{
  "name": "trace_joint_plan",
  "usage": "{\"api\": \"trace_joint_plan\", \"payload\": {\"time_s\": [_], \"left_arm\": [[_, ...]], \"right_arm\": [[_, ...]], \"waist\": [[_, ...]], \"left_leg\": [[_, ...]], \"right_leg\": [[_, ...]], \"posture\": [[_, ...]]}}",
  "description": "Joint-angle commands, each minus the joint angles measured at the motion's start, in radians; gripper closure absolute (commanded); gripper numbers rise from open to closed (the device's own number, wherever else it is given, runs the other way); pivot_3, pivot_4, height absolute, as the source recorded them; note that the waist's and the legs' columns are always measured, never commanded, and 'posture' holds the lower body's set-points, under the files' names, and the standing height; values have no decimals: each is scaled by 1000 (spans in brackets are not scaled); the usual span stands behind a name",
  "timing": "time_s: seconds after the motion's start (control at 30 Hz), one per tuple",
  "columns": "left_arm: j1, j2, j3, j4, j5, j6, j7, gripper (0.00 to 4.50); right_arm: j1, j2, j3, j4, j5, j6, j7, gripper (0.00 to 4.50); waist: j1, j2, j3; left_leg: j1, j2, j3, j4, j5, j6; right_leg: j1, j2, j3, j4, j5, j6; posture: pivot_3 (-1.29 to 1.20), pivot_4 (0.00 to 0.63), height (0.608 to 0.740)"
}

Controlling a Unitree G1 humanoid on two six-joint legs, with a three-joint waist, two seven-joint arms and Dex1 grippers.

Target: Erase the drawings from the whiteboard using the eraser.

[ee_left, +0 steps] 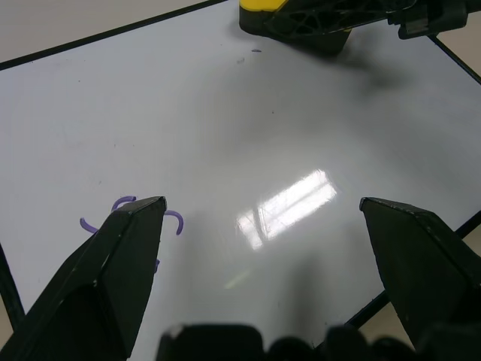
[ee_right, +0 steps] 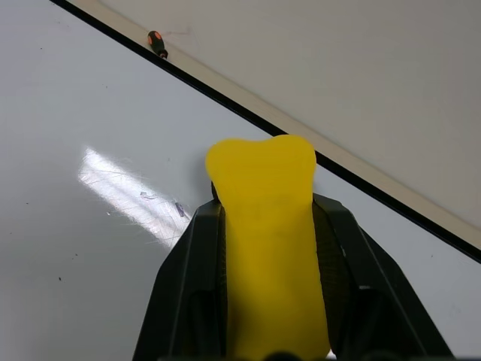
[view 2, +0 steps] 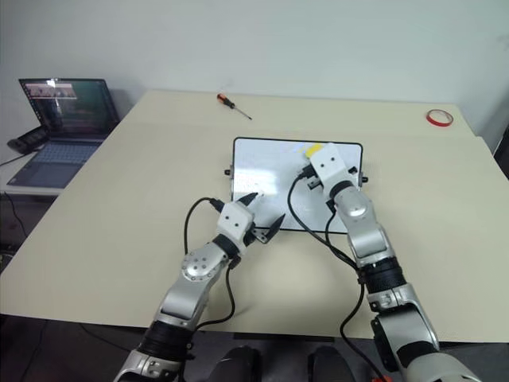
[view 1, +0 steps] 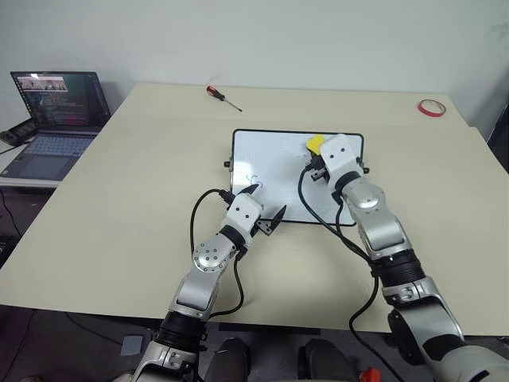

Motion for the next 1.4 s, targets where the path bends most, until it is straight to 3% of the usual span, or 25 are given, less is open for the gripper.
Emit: {"api": "trace_joint_plan", "payload": {"time_s": [0.03,0.4,1.13,1.4], "left_arm": [[-3,-6,-4,-45,-2,-6,2,0],[2,-6,-3,-46,0,-7,1,0],[3,-9,-8,-43,2,-3,-1,0],[6,-8,-8,-48,1,2,-3,0]], "right_arm": [[31,7,15,3,11,43,42,3299],[63,15,133,-32,-20,26,164,3299],[-25,2,71,80,-109,-29,-44,3299],[-20,3,53,65,-76,-36,-33,3299]], "waist": [[-2,0,0],[-20,0,0],[-10,0,0],[-4,0,0]], "left_leg": [[1,0,0,0,0,0],[4,2,2,-1,0,0],[4,1,1,-1,0,0],[3,1,1,-1,0,0]], "right_leg": [[0,0,0,0,0,0],[0,1,2,2,0,0],[0,1,2,4,0,0],[0,1,2,3,0,0]], "posture": [[0,150,740],[0,150,740],[0,150,740],[0,150,740]]}}
